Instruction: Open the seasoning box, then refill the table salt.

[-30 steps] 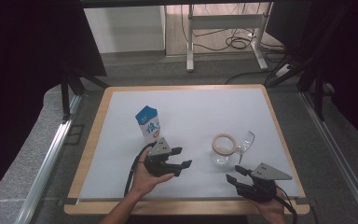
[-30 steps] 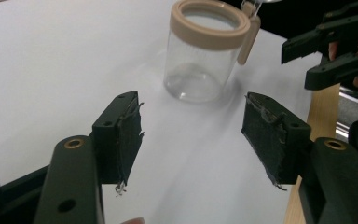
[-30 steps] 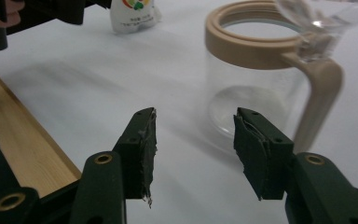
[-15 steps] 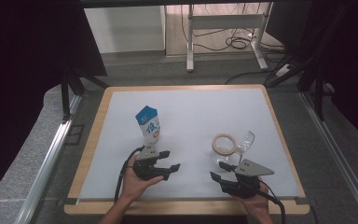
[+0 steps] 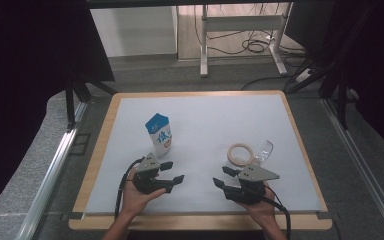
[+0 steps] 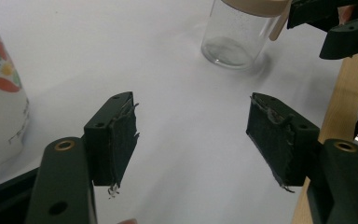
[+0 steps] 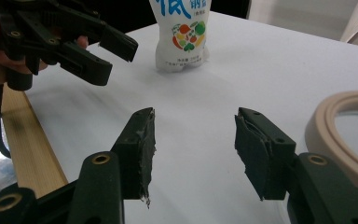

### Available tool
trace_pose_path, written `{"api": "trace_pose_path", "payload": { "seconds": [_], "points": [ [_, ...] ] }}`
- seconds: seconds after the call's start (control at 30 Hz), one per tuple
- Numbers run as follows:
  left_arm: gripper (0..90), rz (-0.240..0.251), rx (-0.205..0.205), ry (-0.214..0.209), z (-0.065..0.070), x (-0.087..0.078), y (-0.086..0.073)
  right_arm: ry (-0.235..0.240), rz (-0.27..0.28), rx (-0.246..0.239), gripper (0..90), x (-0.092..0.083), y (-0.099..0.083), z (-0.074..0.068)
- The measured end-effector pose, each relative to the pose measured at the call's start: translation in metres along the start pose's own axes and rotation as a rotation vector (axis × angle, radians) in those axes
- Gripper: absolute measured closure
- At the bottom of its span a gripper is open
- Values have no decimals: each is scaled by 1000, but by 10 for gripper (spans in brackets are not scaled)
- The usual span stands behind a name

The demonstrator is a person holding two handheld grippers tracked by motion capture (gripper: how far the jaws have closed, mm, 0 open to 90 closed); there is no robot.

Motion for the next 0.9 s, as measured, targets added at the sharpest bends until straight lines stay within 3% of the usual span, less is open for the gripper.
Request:
{"api": "trace_pose_path", "payload": {
  "seconds": [0.27,0.47,0.73,0.9],
  "points": [
    [323,15,-10,25,-6,-9,2,4,15,-8,480,4,11,2],
    [333,26,-26,63,-17,-18,4,8,13,0,476,6,9,4],
    [390,39,-75,127,-41,-30,9,23,10,-3,470,6,9,2],
    [404,60,-95,193,-61,-33,18,25,8,-6,469,6,8,2]
  ]
}}
Point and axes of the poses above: each handheld gripper's, and its own axes: x roughly forward along the jaws, y roughly out of its top, z roughly to its right, the point moved 9 cm from there along x, roughly forward along the jaws, and after that the axes turned 14 degrees about y, right-handed, at the moved point
